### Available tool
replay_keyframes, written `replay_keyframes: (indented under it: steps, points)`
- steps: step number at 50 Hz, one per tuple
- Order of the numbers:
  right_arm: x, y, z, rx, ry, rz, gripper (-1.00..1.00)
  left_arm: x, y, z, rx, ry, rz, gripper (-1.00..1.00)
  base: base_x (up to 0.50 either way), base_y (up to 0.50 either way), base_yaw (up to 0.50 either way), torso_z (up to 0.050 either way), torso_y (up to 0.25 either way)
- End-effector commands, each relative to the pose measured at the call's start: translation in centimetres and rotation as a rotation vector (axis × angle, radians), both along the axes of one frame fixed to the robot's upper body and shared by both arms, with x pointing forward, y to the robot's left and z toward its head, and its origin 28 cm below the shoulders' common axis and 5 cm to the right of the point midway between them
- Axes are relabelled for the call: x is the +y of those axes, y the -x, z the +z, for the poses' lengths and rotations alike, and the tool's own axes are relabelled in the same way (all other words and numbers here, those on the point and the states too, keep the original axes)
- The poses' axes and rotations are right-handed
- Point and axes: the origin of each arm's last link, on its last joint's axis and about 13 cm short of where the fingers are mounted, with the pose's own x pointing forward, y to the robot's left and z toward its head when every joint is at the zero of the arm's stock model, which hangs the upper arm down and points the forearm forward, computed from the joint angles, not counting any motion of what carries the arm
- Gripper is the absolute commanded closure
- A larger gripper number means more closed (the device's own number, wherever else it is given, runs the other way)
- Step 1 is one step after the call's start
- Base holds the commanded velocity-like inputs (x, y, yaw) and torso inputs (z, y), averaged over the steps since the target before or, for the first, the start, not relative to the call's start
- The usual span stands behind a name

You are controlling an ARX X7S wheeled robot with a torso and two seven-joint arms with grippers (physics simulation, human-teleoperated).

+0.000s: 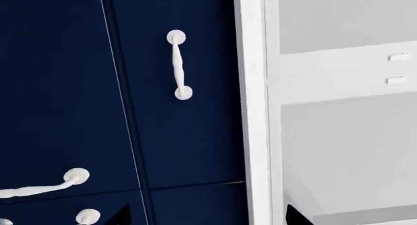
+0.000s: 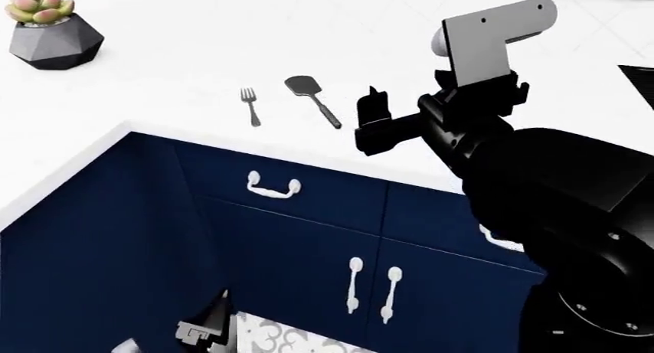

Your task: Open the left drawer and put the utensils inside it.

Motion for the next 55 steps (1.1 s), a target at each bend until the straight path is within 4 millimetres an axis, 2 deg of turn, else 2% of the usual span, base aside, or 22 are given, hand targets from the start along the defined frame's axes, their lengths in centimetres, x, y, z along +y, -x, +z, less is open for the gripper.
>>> replay_keyframes:
  steps: [1,13,35,38,41,46,49,55]
  points:
    - [0.1,-0.7,-0.3,0.046,0.004,-0.040,-1.00,1.0,0.4,0.7,0.068,-0.113,0.211,-1.00,0.00,0.00,0.00,0.000,0.000]
    - [0.6,-0.3,-0.1,0.045,0.018,0.031,-1.00,1.5,0.4,0.2,0.074,-0.117,0.228,-1.00,0.38,0.11,0.00,0.000,0.000]
    - [0.7,-0.2,-0.2,0.045,0.006,0.058,-1.00,1.4,0.2,-0.2,0.099,-0.107,0.211,-1.00,0.48,0.14,0.00,0.000,0.000]
    - [0.8,-0.3,-0.3,0.055,0.022,0.036,-1.00,1.4,0.2,-0.2,0.099,-0.103,0.210,-1.00,0.00,0.00,0.00,0.000,0.000]
    - [0.8,-0.4,-0.2,0.063,0.007,0.035,-1.00,1.1,0.0,-0.5,0.153,-0.140,0.146,-1.00,0.00,0.00,0.00,0.000,0.005]
    - [0.8,-0.4,-0.3,0.070,0.003,0.037,-1.00,0.5,0.4,-0.3,0.128,-0.127,0.075,-1.00,0.00,0.00,0.00,0.000,0.000]
    - [0.9,-0.4,-0.5,0.069,0.002,0.042,-1.00,-0.1,-0.6,-0.4,0.090,-0.129,-0.088,-1.00,0.00,0.00,0.00,0.000,0.000]
    - [0.9,-0.5,-0.5,0.071,0.003,0.041,-1.00,0.0,-1.6,-0.2,0.090,-0.138,-0.105,-1.00,0.00,0.00,0.00,0.000,0.000]
